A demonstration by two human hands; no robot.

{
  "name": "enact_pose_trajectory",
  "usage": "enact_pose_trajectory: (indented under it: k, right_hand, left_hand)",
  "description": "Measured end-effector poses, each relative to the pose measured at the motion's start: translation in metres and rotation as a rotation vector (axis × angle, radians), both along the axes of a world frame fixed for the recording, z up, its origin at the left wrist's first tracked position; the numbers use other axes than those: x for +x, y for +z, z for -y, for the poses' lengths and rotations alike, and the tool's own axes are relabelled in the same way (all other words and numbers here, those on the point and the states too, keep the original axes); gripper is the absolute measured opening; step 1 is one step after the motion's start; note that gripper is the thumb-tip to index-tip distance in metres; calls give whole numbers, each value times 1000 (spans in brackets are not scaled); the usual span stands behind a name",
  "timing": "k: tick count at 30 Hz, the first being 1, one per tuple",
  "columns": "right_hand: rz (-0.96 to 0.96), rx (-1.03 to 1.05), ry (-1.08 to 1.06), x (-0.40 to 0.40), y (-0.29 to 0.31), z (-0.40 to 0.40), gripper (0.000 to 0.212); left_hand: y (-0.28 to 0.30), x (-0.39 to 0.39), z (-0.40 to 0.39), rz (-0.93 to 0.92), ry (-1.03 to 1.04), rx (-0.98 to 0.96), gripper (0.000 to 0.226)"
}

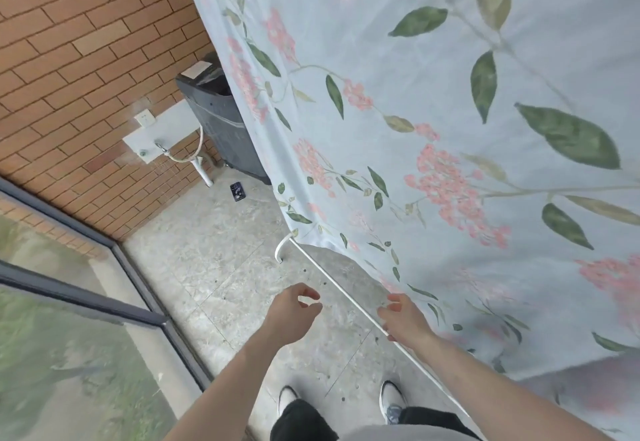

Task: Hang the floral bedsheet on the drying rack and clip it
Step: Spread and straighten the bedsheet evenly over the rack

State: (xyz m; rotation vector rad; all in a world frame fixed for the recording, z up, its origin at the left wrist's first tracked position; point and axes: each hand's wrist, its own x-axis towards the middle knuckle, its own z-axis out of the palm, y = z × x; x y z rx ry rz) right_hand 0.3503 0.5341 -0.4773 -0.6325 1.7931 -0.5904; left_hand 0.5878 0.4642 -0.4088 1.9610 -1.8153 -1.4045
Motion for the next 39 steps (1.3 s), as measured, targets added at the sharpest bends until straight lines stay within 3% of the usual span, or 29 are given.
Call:
enact_pose_trajectory:
  k: [8, 13, 19, 28, 36, 39]
  right_hand:
    - [105, 88, -392, 55, -21, 62, 50]
    - [105, 106, -556, 104, -23, 88, 46]
    - [142, 114, -691, 128, -20, 81, 52]
    - [125, 103, -836, 95, -27, 93, 54]
    - [166, 191, -1000, 93, -71, 111, 50]
    - [167, 191, -1047, 84, -101, 125, 51]
  left_hand:
    - [-30, 50, 107, 60, -216, 51, 21]
    - [-56, 86, 179, 108, -288, 99, 28]
    - [-69, 101, 208, 101, -286, 252, 28]
    - [-95, 57, 228, -24, -217, 346, 27]
    - [-144, 10, 241, -67, -218, 558, 31]
    - [-176, -10, 252, -190, -162, 650, 38]
